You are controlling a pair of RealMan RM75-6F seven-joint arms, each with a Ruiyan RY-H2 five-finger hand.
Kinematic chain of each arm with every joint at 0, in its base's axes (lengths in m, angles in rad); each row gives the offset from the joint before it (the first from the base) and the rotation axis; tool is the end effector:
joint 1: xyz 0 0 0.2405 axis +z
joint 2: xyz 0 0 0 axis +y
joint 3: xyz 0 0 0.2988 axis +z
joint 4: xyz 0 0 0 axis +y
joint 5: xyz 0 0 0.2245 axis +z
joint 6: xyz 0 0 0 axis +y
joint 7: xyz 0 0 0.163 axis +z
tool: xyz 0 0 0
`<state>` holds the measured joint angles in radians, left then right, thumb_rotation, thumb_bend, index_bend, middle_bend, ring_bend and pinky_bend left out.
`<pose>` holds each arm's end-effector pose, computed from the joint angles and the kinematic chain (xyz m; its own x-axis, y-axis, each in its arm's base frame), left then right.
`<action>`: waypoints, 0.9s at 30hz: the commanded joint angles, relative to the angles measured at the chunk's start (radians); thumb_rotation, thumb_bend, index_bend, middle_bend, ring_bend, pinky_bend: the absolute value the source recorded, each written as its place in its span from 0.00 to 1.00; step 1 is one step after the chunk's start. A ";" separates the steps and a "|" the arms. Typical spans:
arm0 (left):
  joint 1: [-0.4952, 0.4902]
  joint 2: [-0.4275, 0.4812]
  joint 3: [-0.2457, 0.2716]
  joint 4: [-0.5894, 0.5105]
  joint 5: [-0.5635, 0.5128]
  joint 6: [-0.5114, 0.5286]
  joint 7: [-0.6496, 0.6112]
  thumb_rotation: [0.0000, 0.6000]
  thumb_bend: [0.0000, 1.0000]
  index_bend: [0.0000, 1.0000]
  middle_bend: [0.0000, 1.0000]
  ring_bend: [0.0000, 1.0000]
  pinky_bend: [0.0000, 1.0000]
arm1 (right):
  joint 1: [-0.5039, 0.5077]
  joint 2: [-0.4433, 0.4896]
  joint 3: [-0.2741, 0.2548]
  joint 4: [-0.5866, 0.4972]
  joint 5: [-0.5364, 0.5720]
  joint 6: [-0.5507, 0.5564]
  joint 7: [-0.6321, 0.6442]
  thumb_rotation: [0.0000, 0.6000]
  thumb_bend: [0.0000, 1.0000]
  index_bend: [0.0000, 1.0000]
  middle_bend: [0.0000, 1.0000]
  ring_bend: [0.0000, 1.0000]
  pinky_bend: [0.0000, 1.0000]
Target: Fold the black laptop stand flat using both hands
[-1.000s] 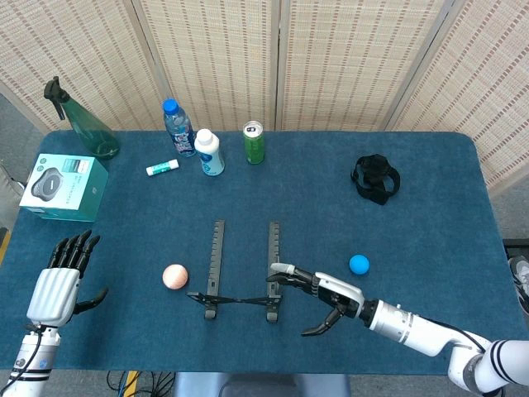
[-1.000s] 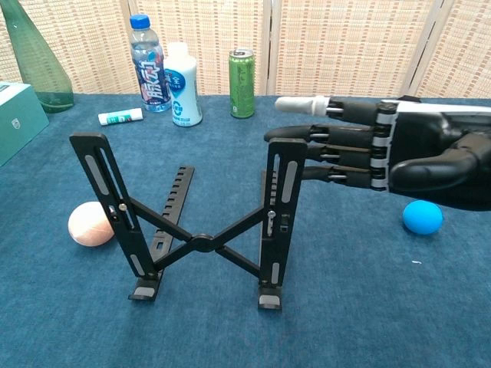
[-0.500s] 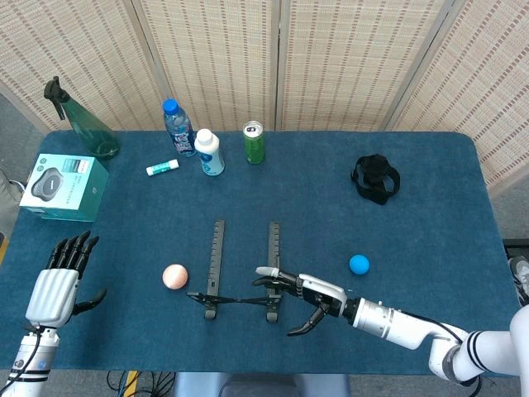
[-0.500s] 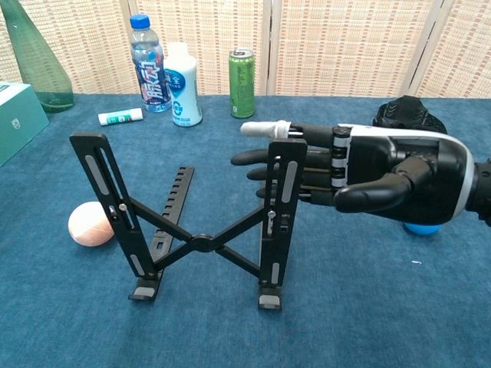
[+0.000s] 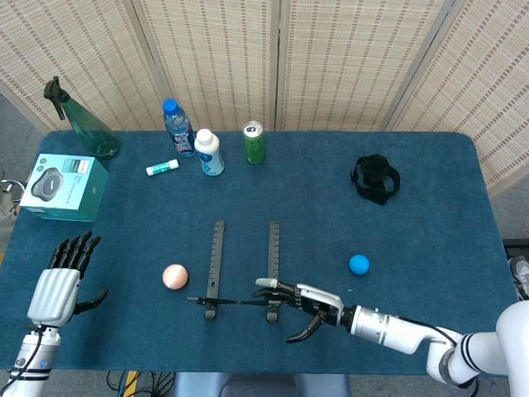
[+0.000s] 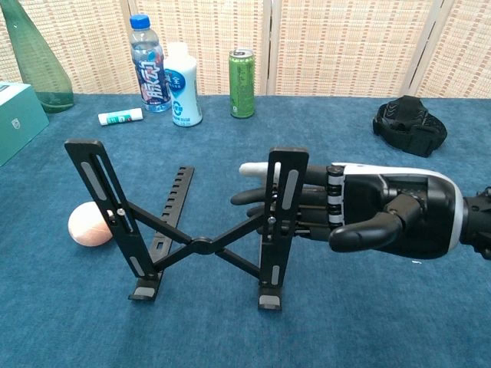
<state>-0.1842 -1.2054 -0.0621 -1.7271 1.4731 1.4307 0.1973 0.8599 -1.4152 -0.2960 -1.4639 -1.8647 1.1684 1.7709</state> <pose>-0.3041 0.2353 0.1184 0.3928 0.0222 0.9194 0.9159 -0.0987 -0.3890 -0.1774 -0.2862 -0.0318 -0.5079 -0.8613 0.0157 -0.5944 0.3372 -0.7301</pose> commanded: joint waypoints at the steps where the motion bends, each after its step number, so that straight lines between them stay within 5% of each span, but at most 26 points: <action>1: -0.001 0.001 0.001 0.000 0.000 -0.001 -0.001 1.00 0.19 0.00 0.00 0.00 0.00 | 0.002 -0.011 -0.009 0.009 -0.002 0.001 0.019 1.00 0.00 0.00 0.15 0.00 0.00; 17: -0.009 0.002 0.000 0.010 -0.007 -0.021 -0.018 1.00 0.19 0.00 0.00 0.00 0.00 | -0.005 -0.022 -0.027 0.043 -0.001 0.055 0.065 1.00 0.00 0.00 0.15 0.00 0.00; 22: -0.038 0.016 -0.002 0.017 0.005 -0.062 -0.044 1.00 0.19 0.01 0.00 0.00 0.00 | -0.004 0.075 -0.002 -0.013 0.002 0.119 -0.004 1.00 0.00 0.00 0.15 0.00 0.00; 27: -0.086 0.023 -0.003 0.038 0.045 -0.119 -0.107 1.00 0.19 0.13 0.00 0.00 0.00 | -0.008 0.213 0.035 -0.109 0.039 0.164 -0.103 1.00 0.00 0.00 0.15 0.00 0.00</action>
<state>-0.2520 -1.1856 -0.0656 -1.6989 1.5012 1.3325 0.1118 0.8545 -1.2665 -0.2849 -1.5212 -1.8487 1.3047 1.7197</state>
